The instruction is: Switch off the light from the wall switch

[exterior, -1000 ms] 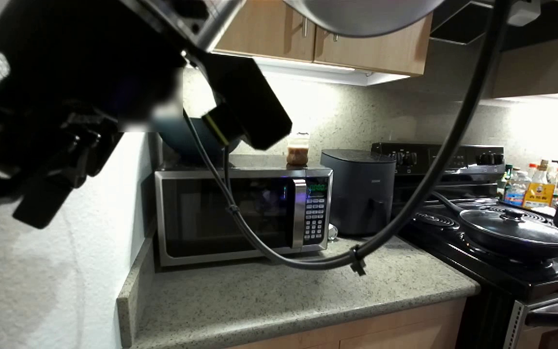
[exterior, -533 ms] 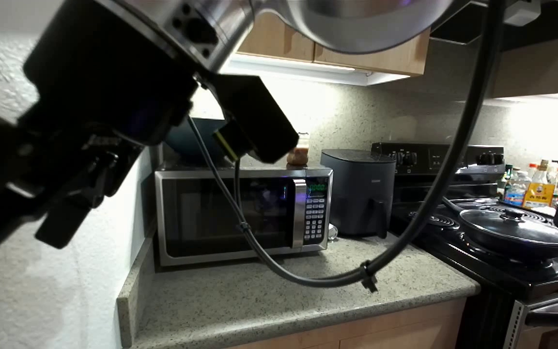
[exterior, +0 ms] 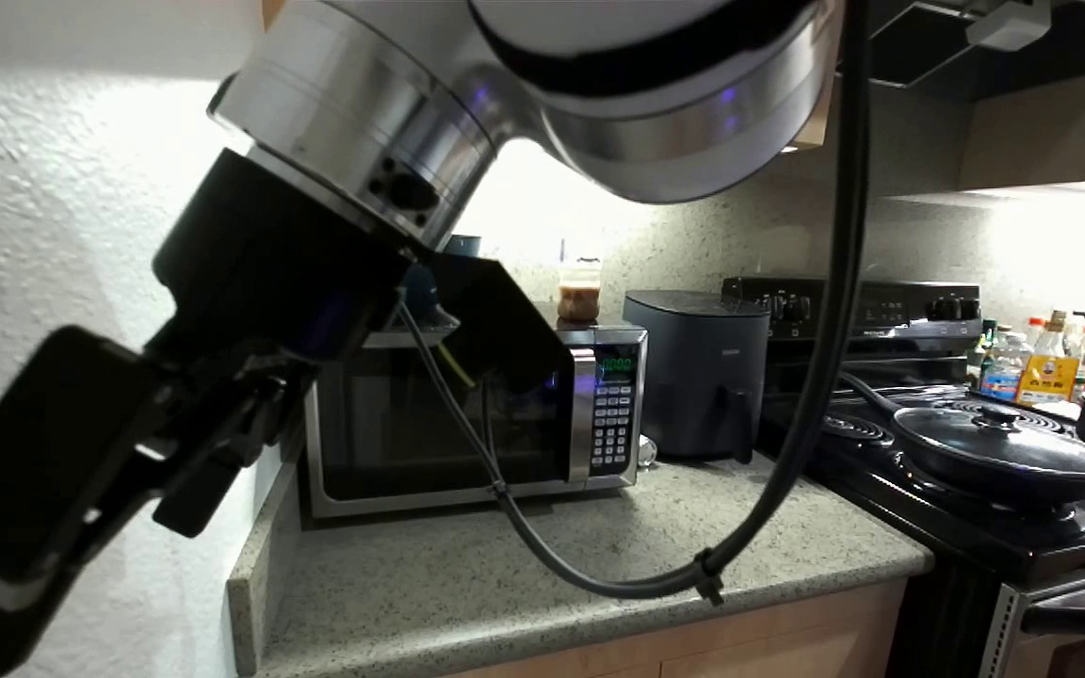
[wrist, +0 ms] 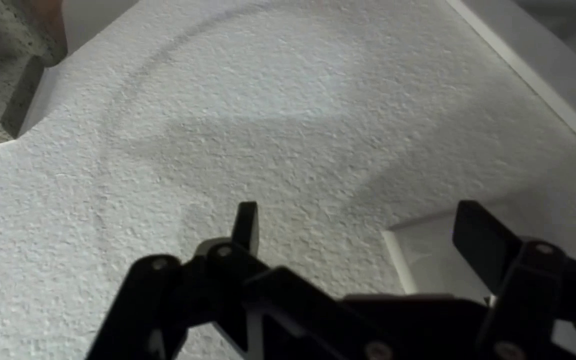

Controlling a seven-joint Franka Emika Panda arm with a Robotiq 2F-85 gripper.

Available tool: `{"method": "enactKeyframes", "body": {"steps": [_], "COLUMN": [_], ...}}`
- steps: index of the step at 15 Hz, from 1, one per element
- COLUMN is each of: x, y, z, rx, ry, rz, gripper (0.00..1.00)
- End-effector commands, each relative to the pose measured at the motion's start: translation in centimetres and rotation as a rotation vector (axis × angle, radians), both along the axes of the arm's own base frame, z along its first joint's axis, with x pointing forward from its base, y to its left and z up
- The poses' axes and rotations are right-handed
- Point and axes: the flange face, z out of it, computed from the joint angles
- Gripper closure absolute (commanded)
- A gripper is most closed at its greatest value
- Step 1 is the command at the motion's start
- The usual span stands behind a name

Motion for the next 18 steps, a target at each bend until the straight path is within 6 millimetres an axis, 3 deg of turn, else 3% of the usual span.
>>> {"method": "enactKeyframes", "body": {"steps": [1,18], "x": [0.44,1.22], "y": [0.12,0.98], "z": [-0.1,0.25], "rx": [0.011,0.115], "ry": [0.041,0.028], "rz": [-0.018,-0.031], "gripper": [0.0,0.0]}}
